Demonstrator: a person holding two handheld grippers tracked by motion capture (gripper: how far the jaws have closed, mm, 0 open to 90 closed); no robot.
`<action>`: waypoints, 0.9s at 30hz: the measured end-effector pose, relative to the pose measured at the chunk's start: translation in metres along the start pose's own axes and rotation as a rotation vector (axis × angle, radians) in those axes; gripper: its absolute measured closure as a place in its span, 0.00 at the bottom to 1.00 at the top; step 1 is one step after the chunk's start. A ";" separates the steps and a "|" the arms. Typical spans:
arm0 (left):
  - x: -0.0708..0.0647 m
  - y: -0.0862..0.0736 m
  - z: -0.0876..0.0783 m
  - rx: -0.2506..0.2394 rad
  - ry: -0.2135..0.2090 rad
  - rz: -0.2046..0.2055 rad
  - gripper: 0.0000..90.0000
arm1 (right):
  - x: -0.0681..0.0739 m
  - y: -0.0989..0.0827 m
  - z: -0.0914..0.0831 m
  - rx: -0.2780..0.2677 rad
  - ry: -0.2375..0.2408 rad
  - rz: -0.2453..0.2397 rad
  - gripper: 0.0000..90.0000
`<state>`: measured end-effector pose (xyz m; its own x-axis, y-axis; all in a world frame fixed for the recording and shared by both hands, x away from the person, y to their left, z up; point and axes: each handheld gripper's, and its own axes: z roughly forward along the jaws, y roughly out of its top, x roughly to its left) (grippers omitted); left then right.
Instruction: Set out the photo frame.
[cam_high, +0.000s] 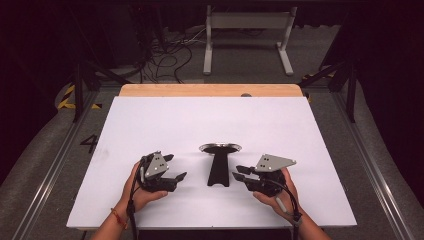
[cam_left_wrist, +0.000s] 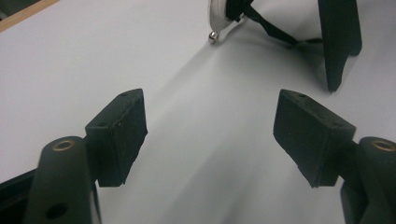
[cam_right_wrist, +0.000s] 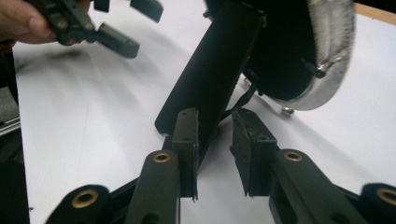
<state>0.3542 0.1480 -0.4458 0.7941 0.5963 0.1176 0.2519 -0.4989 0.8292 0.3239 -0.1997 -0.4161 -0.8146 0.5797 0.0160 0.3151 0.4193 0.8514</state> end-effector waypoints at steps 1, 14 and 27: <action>0.001 0.002 0.001 -0.004 0.001 0.002 0.32 | 0.001 0.000 0.001 0.003 -0.001 -0.003 0.82; 0.003 0.026 0.015 -0.024 0.000 0.020 0.38 | 0.018 -0.001 0.013 0.006 0.030 -0.048 0.98; 0.012 0.051 0.064 -0.019 -0.043 0.003 0.37 | 0.056 0.012 0.056 0.036 0.022 -0.124 0.98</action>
<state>0.4116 0.0892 -0.4374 0.8179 0.5671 0.0972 0.2389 -0.4885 0.8392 0.3089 -0.1228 -0.4345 -0.8589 0.5063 -0.0766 0.2279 0.5121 0.8282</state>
